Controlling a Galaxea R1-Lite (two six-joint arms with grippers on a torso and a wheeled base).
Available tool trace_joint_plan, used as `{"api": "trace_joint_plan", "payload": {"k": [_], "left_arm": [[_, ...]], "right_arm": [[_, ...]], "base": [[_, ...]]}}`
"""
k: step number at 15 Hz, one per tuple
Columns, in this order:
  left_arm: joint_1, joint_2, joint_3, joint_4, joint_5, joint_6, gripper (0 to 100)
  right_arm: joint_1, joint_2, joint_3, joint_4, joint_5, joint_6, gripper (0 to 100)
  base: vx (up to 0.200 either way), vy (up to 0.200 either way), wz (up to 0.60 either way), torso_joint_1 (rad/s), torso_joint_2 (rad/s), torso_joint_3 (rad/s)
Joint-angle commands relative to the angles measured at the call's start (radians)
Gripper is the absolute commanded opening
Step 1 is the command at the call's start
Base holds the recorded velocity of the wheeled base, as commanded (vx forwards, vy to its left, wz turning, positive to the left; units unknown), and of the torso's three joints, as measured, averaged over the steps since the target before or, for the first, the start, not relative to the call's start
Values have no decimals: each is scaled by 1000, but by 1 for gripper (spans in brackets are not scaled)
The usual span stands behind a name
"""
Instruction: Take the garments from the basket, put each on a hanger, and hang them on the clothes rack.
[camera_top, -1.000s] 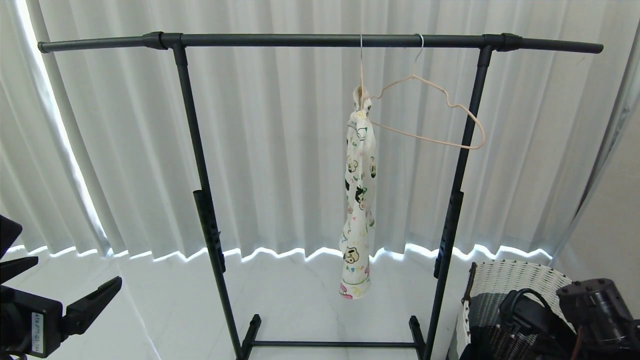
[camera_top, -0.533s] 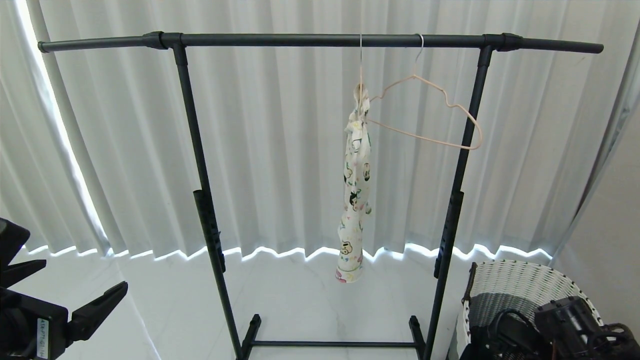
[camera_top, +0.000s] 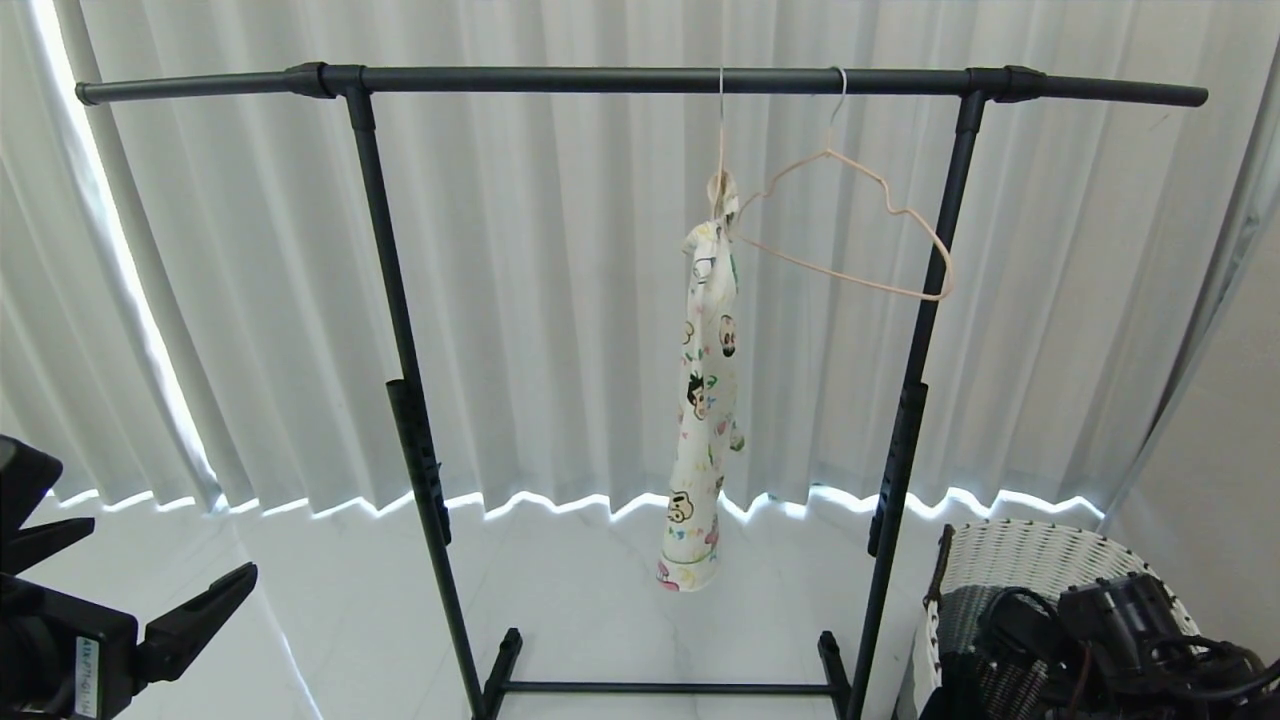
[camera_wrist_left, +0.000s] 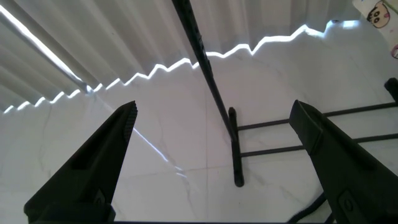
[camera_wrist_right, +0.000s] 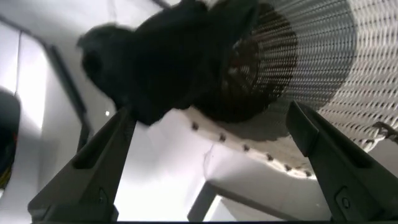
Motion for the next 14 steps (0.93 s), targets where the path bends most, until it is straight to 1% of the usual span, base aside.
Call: {"api": "trace_joint_plan", "payload": {"k": [1, 3, 4, 6, 9, 10, 11, 12, 13, 14], "left_arm": [[0, 0, 0, 0, 1, 0, 100], [0, 0, 0, 0, 1, 0, 100], [0, -1, 0, 0, 1, 0, 100], [0, -3, 0, 0, 1, 0, 100], [0, -1, 9, 0, 2, 3, 100], [0, -4, 26, -2, 4, 45, 100], [0, -8, 32, -2, 5, 85, 100], [0, -11, 34, -5, 5, 95, 100], [0, -20, 35, -9, 5, 97, 100], [0, -29, 34, -11, 5, 106, 100]], "right_arm": [[-2, 61, -5, -43, -11, -1, 100], [-1, 79, -6, -63, -42, -1, 100], [-1, 79, -8, -63, -42, 0, 0], [-1, 78, -8, -66, -42, 0, 0], [1, 36, -5, -120, -39, -6, 0], [2, -8, -16, -120, -37, -15, 0], [2, -47, -43, -109, -37, -43, 0], [1, -71, -65, -91, -37, -57, 0], [1, -134, -120, -19, -37, -60, 0], [1, -214, -201, 125, -37, -60, 0]], "base": [[0, 0, 0, 0, 0, 0], [0, 0, 0, 0, 0, 0], [0, 0, 0, 0, 0, 0], [0, 0, 0, 0, 0, 0], [0, 0, 0, 0, 0, 0], [0, 0, 0, 0, 0, 0], [0, 0, 0, 0, 0, 0], [0, 0, 0, 0, 0, 0], [0, 0, 0, 0, 0, 0], [0, 0, 0, 0, 0, 0]]}}
